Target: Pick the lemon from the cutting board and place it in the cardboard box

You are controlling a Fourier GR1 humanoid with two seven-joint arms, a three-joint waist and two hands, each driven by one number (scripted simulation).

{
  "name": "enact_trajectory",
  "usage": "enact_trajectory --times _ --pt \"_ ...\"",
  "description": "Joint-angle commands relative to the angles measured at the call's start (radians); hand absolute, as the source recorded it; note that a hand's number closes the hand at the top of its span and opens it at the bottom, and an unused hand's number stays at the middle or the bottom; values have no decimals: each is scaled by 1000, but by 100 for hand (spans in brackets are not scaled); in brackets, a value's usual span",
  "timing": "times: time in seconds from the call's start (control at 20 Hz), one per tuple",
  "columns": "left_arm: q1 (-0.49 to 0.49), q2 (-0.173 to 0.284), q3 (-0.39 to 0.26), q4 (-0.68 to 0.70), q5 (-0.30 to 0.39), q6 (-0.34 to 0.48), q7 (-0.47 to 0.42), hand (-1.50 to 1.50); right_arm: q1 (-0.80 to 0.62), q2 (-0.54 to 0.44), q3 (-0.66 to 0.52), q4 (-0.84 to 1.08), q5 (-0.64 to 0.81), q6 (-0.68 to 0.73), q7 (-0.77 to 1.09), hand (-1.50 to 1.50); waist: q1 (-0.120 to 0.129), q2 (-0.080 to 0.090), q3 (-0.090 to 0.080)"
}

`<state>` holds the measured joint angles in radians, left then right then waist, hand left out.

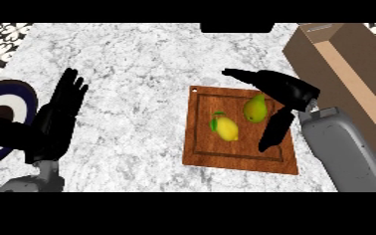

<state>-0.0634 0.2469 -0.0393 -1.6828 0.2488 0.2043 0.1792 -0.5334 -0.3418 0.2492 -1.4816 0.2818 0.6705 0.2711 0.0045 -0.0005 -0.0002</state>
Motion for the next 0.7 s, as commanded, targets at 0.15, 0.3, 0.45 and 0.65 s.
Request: enact_trajectory --times 0.15,0.3,0.45,0.65 --pt "-66 -27 32 64 -33 -29 -2 0 53 74 -6 -41 108 -26 1 -150 -5 0 0" --pt "-19 -24 35 -48 -37 -23 75 0 22 116 -9 32 165 -53 -46 -150 0 0 0" --pt "-5 -33 70 27 -14 -74 3 0 92 114 -1 26 188 -48 -94 -150 -2 0 0" --pt "-74 -64 25 -26 -97 9 100 0 66 141 -23 12 178 11 -32 -150 -2 0 0"
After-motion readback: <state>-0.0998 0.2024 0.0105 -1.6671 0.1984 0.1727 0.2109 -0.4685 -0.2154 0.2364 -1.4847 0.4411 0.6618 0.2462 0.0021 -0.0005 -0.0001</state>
